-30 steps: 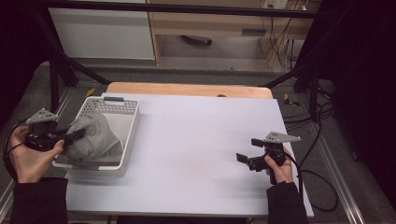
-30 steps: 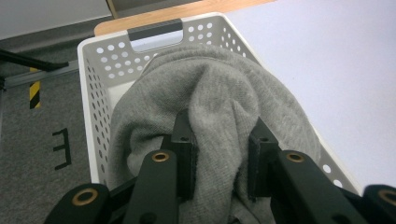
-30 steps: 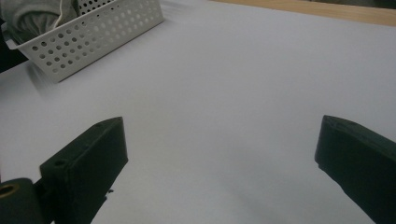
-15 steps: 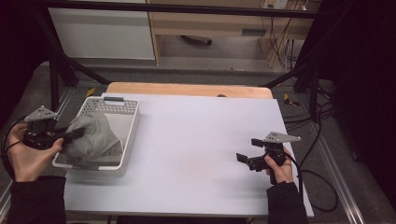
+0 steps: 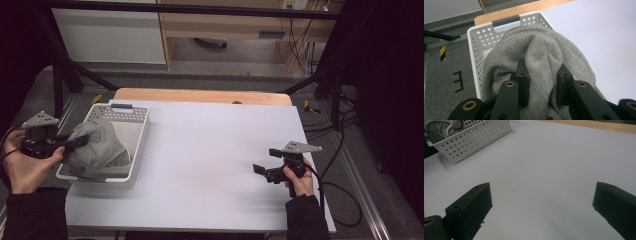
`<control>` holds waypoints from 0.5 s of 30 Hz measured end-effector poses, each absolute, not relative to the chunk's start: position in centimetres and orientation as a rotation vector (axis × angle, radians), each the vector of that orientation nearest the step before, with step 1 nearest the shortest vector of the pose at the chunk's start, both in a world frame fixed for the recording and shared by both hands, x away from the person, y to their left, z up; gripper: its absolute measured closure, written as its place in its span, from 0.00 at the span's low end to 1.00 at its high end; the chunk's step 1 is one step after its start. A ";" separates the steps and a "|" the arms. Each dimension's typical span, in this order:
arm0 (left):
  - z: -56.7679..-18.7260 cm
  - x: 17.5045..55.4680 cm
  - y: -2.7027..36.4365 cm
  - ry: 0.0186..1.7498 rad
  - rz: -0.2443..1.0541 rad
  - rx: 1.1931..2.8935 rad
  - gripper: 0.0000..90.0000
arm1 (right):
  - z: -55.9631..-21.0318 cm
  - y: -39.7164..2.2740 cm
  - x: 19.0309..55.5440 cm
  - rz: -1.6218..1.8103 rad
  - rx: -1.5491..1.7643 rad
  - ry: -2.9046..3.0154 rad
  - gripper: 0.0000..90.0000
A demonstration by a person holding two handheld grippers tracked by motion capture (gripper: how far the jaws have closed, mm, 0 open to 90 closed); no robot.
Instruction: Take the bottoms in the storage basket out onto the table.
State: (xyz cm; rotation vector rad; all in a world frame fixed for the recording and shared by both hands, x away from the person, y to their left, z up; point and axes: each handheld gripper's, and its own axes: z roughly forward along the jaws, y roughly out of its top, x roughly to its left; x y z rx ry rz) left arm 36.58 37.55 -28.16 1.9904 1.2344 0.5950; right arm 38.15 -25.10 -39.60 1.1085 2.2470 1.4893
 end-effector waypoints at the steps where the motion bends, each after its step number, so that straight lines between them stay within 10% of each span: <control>1: -28.1 36.5 37.5 1.236 0.595 1.989 0.77 | -39.6 -25.1 38.2 1.488 1.109 2.247 0.03; 15: -26.8 36.3 37.1 1.211 0.605 1.991 0.77 | -39.6 -25.1 38.2 1.487 1.111 2.250 0.03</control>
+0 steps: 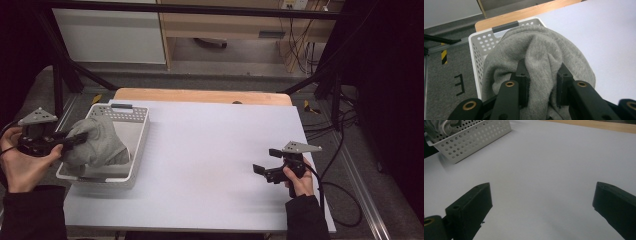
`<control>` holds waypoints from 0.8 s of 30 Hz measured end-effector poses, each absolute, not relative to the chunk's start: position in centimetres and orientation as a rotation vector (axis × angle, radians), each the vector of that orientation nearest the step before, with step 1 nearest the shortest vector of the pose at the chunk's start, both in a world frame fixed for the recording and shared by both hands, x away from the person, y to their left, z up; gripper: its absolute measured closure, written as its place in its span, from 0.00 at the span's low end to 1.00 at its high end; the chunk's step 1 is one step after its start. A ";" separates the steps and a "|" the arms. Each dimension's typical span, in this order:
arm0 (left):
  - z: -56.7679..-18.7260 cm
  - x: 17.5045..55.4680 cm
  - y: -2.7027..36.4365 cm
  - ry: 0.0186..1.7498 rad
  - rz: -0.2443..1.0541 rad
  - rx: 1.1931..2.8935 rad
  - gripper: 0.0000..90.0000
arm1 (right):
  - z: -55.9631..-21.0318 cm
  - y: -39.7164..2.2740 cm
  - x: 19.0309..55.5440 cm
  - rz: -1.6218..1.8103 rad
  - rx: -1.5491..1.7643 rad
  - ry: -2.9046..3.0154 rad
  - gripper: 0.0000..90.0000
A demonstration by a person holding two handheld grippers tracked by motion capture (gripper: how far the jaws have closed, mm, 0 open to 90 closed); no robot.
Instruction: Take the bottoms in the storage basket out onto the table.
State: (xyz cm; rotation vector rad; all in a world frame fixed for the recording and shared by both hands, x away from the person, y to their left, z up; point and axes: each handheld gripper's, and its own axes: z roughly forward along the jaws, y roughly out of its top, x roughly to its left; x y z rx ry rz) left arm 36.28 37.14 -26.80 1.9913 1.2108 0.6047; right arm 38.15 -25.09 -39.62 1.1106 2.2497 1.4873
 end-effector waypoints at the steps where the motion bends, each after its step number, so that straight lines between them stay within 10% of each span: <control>1: -26.7 36.3 37.1 1.206 0.609 1.989 0.77 | -39.6 -25.1 38.1 1.488 1.111 2.249 0.03; 24: -25.2 35.8 36.4 1.167 0.616 1.990 0.77 | -39.7 -25.0 38.2 1.486 1.109 2.253 0.03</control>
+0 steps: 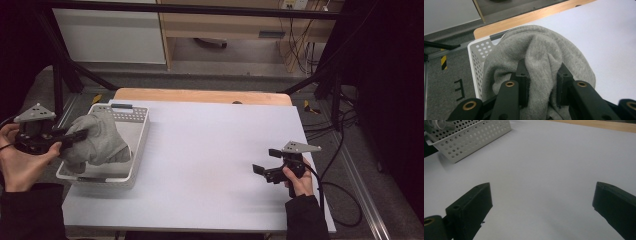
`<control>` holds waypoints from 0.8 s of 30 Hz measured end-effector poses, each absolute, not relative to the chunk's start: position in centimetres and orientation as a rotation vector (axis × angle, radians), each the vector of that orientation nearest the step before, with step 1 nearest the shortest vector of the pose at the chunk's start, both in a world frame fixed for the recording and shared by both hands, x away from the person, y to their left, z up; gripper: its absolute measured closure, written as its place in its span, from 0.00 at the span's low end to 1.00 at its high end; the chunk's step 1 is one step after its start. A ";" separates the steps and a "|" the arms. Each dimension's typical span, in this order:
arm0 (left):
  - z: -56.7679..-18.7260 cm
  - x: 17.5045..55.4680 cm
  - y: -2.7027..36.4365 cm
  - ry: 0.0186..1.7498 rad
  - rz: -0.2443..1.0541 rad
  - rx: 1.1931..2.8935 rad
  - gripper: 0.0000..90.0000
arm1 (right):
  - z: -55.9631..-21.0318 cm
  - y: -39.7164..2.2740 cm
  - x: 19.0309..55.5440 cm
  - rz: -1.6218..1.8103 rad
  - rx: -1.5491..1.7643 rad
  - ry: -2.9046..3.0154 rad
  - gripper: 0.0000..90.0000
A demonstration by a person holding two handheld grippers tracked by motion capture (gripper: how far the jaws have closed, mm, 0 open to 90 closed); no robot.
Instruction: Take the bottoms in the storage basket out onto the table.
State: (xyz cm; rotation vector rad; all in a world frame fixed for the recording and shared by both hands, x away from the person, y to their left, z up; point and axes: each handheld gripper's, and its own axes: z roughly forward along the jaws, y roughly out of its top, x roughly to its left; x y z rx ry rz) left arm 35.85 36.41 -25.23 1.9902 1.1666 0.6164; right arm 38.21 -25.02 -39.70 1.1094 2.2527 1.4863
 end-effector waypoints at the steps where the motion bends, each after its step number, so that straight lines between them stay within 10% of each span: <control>1: -25.1 35.8 36.4 1.165 0.618 1.989 0.77 | -39.7 -25.0 38.2 1.487 1.110 2.252 0.03; 24: -23.8 36.0 34.3 1.103 0.612 2.003 0.77 | -39.7 -25.0 38.2 1.484 1.112 2.253 0.03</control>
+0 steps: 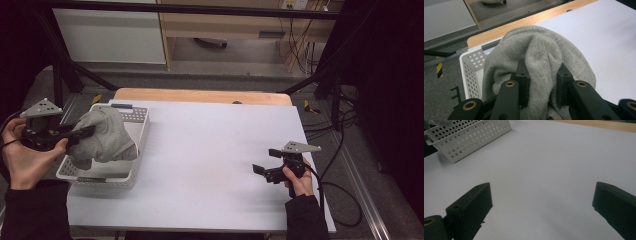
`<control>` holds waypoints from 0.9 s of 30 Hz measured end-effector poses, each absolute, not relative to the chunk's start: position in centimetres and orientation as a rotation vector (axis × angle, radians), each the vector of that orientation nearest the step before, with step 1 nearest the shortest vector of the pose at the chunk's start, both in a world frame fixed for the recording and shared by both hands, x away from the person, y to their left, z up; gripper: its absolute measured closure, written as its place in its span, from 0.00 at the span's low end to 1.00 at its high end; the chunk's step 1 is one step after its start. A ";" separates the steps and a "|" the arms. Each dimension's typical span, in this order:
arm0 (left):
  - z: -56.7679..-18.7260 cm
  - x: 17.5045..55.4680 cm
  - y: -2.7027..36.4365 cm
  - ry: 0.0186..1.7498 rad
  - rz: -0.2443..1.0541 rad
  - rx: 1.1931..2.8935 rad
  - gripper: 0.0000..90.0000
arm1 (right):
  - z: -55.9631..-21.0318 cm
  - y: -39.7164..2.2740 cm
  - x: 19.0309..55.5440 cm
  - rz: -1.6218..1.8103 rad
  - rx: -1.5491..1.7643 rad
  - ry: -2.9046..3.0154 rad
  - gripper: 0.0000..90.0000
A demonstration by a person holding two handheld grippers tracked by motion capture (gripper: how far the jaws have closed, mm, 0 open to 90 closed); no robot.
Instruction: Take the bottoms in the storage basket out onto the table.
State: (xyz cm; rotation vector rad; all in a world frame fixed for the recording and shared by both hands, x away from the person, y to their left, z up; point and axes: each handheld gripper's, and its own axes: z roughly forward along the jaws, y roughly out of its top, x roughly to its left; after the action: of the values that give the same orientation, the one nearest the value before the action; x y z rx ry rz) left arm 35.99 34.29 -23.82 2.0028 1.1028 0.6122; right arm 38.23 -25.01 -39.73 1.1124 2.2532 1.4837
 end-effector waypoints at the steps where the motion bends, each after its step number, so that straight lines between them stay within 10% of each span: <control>1: -23.8 36.0 34.2 1.098 0.611 2.006 0.77 | -39.7 -25.0 38.2 1.484 1.112 2.254 0.03; 27: -23.0 36.3 31.7 1.034 0.593 2.008 0.77 | -39.7 -25.1 38.2 1.485 1.109 2.252 0.03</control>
State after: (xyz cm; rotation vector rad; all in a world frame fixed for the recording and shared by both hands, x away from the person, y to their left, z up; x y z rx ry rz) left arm 36.30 31.73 -22.95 2.0080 1.0342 0.5928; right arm 38.22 -25.06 -39.70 1.1087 2.2524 1.4848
